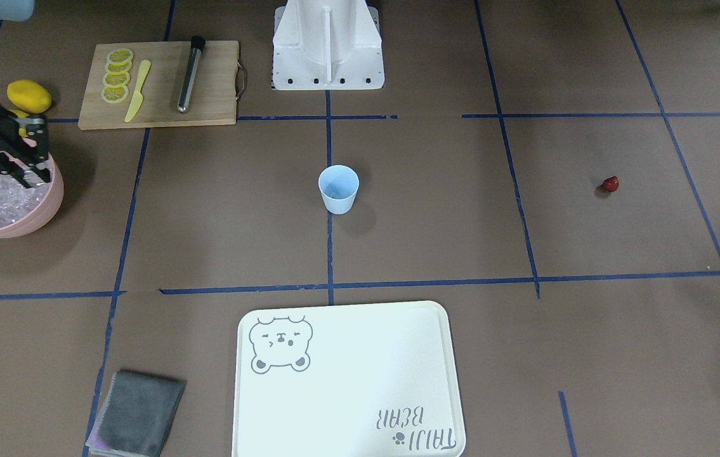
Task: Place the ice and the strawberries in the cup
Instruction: 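Carry the ice cube with the right gripper over the cup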
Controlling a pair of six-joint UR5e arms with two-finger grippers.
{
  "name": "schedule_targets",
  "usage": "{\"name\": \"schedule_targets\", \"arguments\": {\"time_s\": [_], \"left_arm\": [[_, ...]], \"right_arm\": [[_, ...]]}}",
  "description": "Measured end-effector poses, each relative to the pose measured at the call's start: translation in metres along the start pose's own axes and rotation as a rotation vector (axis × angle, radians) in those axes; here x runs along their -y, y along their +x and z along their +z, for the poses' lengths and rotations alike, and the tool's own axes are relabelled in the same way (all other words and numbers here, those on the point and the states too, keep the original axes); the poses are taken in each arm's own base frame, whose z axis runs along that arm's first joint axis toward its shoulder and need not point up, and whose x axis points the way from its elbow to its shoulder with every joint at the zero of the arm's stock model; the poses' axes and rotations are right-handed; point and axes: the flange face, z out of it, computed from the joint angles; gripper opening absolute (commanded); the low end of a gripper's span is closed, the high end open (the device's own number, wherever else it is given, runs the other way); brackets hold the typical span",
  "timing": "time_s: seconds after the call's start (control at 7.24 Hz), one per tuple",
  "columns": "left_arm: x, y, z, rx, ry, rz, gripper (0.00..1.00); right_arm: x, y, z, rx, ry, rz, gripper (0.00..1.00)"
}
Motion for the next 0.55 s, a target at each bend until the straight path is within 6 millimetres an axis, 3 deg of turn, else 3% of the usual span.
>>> {"name": "schedule_targets", "arguments": {"time_s": [0.28, 0.55], "left_arm": [[0.0, 0.0, 0.0, -0.001, 0.0, -0.001, 1.0], [0.0, 0.0, 0.0, -0.002, -0.001, -0.001, 1.0]], "right_arm": [[0.014, -0.127, 0.02, 0.02, 0.007, 0.094, 0.0], [0.016, -0.231, 0.028, 0.053, 0.028, 0.168, 0.0]]}}
